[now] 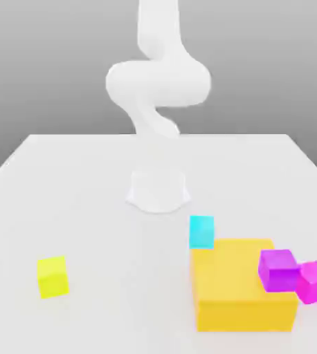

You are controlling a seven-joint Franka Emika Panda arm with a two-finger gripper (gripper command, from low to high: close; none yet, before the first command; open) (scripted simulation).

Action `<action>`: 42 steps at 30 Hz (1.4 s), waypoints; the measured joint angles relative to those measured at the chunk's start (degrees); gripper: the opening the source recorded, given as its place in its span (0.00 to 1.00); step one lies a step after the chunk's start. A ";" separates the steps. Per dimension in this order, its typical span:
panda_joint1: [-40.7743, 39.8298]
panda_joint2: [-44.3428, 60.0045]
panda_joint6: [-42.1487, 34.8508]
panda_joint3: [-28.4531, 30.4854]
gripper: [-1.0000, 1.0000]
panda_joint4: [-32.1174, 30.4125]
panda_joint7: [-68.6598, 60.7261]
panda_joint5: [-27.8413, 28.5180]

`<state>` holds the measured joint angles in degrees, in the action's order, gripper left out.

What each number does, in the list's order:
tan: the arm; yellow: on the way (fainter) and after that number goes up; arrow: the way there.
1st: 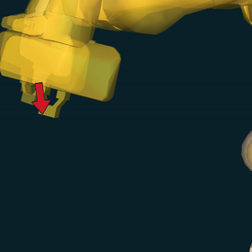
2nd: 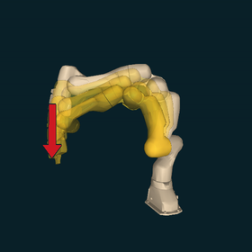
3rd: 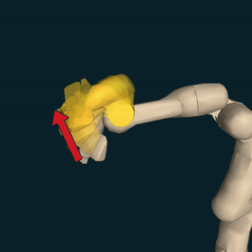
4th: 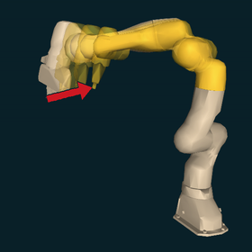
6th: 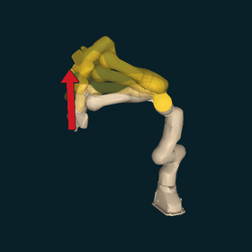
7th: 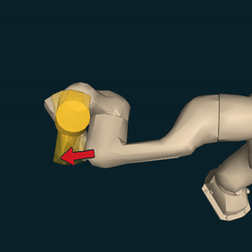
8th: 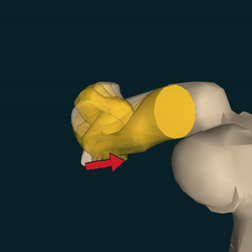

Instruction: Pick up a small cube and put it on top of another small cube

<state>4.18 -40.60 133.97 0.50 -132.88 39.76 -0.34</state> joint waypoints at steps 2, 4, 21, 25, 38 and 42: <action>3.28 4.43 1.85 0.21 0.50 -0.93 -5.29 -0.49; 6.44 8.65 3.65 0.41 0.50 -1.82 -10.27 -0.88; 26.66 43.97 18.41 -5.47 0.50 -9.22 -49.75 -0.97; 28.78 52.30 22.18 -6.82 0.50 -10.65 -55.11 3.27; 30.60 61.71 29.20 -5.20 0.00 -9.41 -54.31 6.32; 29.94 54.36 23.03 -6.54 0.00 -10.67 -55.82 4.32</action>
<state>34.12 13.76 157.00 -6.04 -143.54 -16.06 3.98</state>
